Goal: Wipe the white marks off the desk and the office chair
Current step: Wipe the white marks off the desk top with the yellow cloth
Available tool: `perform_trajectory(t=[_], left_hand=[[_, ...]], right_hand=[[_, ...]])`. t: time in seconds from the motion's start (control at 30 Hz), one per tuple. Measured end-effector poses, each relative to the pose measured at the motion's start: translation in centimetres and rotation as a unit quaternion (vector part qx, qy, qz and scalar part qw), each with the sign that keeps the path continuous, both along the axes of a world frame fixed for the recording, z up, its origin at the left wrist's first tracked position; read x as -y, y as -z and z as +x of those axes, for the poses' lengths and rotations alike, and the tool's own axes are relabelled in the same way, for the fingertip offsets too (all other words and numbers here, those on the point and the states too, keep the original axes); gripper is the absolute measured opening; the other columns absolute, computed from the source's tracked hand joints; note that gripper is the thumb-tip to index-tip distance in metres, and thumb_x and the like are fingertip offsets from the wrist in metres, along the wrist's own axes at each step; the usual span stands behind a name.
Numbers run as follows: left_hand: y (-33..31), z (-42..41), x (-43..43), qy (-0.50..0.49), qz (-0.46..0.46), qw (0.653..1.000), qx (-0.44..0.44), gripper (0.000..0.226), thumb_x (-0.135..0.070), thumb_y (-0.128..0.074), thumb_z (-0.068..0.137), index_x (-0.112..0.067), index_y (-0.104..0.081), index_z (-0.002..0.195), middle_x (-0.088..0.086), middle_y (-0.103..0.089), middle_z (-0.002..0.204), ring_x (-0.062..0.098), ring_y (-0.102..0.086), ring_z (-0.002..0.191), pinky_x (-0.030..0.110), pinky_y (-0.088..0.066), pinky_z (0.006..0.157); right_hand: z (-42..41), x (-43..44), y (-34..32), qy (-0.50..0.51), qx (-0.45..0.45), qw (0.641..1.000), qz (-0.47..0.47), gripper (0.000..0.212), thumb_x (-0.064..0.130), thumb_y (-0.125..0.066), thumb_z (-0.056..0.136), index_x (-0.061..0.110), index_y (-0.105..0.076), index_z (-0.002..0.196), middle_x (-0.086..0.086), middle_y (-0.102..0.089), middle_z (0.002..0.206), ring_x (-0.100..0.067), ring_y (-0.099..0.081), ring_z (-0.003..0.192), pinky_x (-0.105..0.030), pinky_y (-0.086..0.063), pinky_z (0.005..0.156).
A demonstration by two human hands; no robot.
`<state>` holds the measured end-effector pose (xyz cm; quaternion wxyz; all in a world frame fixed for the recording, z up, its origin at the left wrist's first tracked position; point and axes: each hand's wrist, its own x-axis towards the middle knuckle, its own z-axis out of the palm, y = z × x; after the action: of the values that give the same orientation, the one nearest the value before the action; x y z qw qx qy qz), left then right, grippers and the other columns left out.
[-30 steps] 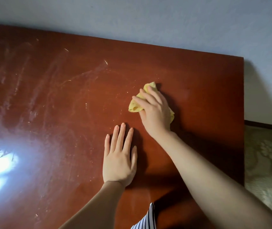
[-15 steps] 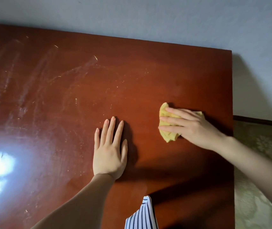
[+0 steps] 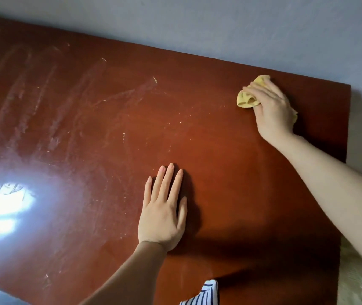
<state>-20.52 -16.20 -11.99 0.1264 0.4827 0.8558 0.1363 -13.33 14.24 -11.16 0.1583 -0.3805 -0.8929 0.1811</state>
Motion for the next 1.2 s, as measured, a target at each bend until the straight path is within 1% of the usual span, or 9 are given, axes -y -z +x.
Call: perform_trajectory(t=[0.1,0.17,0.37,0.57,0.7,0.8,0.93,1.07,1.2], left_hand=[[0.0,-0.1,0.0,-0.003,0.003,1.0,0.008,0.054,-0.035,-0.027,0.098,-0.021,-0.024,0.15,-0.001,-0.017,0.157,0.016,-0.006,0.146,0.036,0.001,0.119],[0.1,-0.1,0.1,-0.005,0.004,1.0,0.011,0.054,-0.035,-0.028,0.098,-0.021,-0.023,0.15,-0.001,-0.017,0.157,0.016,-0.006,0.147,0.035,0.001,0.119],[0.3,-0.2,0.1,-0.004,0.004,1.0,0.008,0.054,-0.036,-0.027,0.098,-0.022,-0.022,0.15,-0.001,-0.017,0.157,0.016,-0.006,0.147,0.037,-0.001,0.119],[0.4,-0.1,0.1,-0.005,-0.007,1.0,0.006,0.054,-0.036,-0.027,0.098,-0.022,-0.022,0.15,-0.001,-0.016,0.157,0.017,-0.006,0.147,0.039,-0.002,0.119],[0.2,-0.2,0.1,-0.007,-0.004,1.0,0.011,0.054,-0.036,-0.027,0.098,-0.022,-0.023,0.15,-0.001,-0.018,0.157,0.017,-0.007,0.147,0.04,-0.003,0.118],[0.2,-0.2,0.1,-0.008,-0.001,1.0,0.011,0.054,-0.036,-0.027,0.097,-0.022,-0.024,0.149,-0.002,-0.018,0.157,0.017,-0.008,0.146,0.04,-0.002,0.118],[0.2,-0.2,0.0,-0.008,0.002,1.0,0.015,0.053,-0.036,-0.026,0.097,-0.022,-0.023,0.149,-0.002,-0.018,0.156,0.018,-0.01,0.146,0.04,-0.004,0.118],[0.2,-0.1,0.1,-0.009,0.005,1.0,0.016,0.053,-0.036,-0.026,0.098,-0.024,-0.021,0.149,-0.002,-0.018,0.156,0.018,-0.009,0.146,0.039,-0.003,0.118],[0.4,-0.2,0.0,-0.008,0.012,1.0,0.017,0.053,-0.034,-0.028,0.097,-0.021,-0.025,0.149,0.0,-0.02,0.156,0.016,-0.007,0.146,0.038,-0.005,0.118]], right_hand=[[-4.4,0.8,0.5,0.046,-0.016,0.999,-0.011,0.042,0.002,-0.047,0.093,0.019,-0.056,0.131,0.0,-0.049,0.141,-0.016,-0.026,0.141,-0.034,-0.019,0.114],[-7.0,2.0,0.7,0.032,-0.008,0.999,-0.004,0.04,0.007,-0.048,0.095,0.022,-0.055,0.132,0.001,-0.046,0.143,-0.015,-0.024,0.142,-0.034,-0.018,0.115],[-10.4,6.4,1.1,-0.135,0.034,0.99,0.03,0.042,0.011,-0.048,0.096,0.027,-0.051,0.135,0.005,-0.042,0.146,-0.016,-0.019,0.143,-0.037,-0.017,0.114],[-5.8,9.2,0.6,-0.323,0.022,0.946,0.019,0.048,-0.001,-0.052,0.09,0.021,-0.055,0.132,0.001,-0.048,0.142,-0.02,-0.027,0.141,-0.04,-0.021,0.114],[-0.2,9.4,0.3,-0.36,0.006,0.933,0.019,0.049,-0.005,-0.054,0.084,0.017,-0.06,0.127,-0.001,-0.053,0.136,-0.023,-0.036,0.136,-0.045,-0.032,0.11],[3.3,7.9,0.1,-0.381,0.006,0.924,0.031,0.053,-0.009,-0.056,0.079,0.016,-0.061,0.125,-0.001,-0.054,0.135,-0.022,-0.037,0.135,-0.046,-0.034,0.109],[5.1,4.8,0.0,-0.335,0.025,0.941,0.033,0.063,-0.021,-0.062,0.071,0.014,-0.061,0.123,-0.002,-0.052,0.134,-0.025,-0.039,0.133,-0.049,-0.032,0.108],[3.7,2.2,0.1,-0.241,0.027,0.97,0.014,0.056,-0.016,-0.057,0.079,0.013,-0.059,0.126,-0.004,-0.052,0.135,-0.024,-0.035,0.136,-0.047,-0.025,0.113],[0.5,0.1,0.3,-0.148,0.01,0.989,0.007,0.047,-0.009,-0.052,0.086,0.013,-0.059,0.127,-0.008,-0.053,0.136,-0.024,-0.033,0.138,-0.045,-0.025,0.113]])
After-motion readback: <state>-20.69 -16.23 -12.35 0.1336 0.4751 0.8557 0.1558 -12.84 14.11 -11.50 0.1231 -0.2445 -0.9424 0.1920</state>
